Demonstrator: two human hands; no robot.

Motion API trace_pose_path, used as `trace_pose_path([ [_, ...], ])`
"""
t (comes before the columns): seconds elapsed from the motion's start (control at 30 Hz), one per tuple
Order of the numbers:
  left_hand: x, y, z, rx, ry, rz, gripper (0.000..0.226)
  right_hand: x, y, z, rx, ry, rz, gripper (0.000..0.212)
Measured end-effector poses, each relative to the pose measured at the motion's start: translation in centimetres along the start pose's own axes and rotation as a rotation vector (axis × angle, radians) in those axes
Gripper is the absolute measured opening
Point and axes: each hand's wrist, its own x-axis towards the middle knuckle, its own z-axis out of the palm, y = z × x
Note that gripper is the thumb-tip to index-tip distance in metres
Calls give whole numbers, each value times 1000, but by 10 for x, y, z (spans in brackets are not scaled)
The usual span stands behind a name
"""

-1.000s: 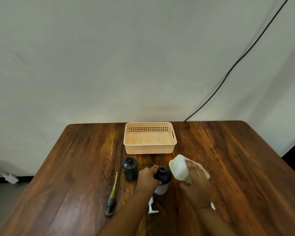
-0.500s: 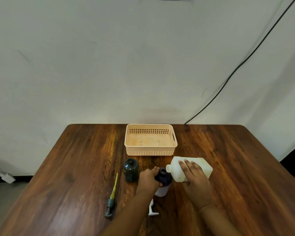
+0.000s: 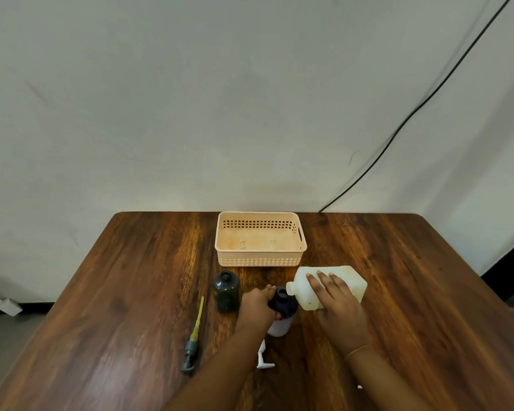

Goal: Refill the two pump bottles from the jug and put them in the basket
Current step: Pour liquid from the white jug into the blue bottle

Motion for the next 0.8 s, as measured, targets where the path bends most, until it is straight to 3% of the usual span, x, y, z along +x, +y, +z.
trace_pose_path([
  [0.8, -3, -1, -3, 37, 17, 22, 67, 5, -2, -4, -27, 0, -48, 77],
])
